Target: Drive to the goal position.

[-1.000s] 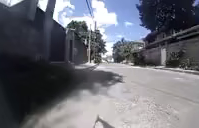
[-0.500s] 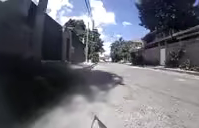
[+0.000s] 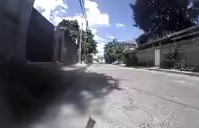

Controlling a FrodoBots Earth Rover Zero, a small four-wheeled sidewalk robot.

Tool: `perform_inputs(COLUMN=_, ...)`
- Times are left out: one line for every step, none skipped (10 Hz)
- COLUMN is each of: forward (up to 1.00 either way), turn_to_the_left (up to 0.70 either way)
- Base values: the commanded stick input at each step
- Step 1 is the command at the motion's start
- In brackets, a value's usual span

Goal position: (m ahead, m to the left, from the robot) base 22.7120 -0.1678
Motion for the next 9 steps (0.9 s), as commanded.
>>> perform_inputs(forward=0.85, turn_to_the_left=0.0)
perform_inputs(forward=0.9, turn_to_the_left=0.0)
perform_inputs(forward=1.0, turn_to_the_left=0.0)
perform_inputs(forward=1.0, turn_to_the_left=0.0)
perform_inputs(forward=1.0, turn_to_the_left=0.0)
perform_inputs(forward=1.0, turn_to_the_left=0.0)
perform_inputs(forward=1.0, turn_to_the_left=0.0)
perform_inputs(forward=1.0, turn_to_the_left=0.0)
perform_inputs(forward=1.0, turn_to_the_left=0.0)
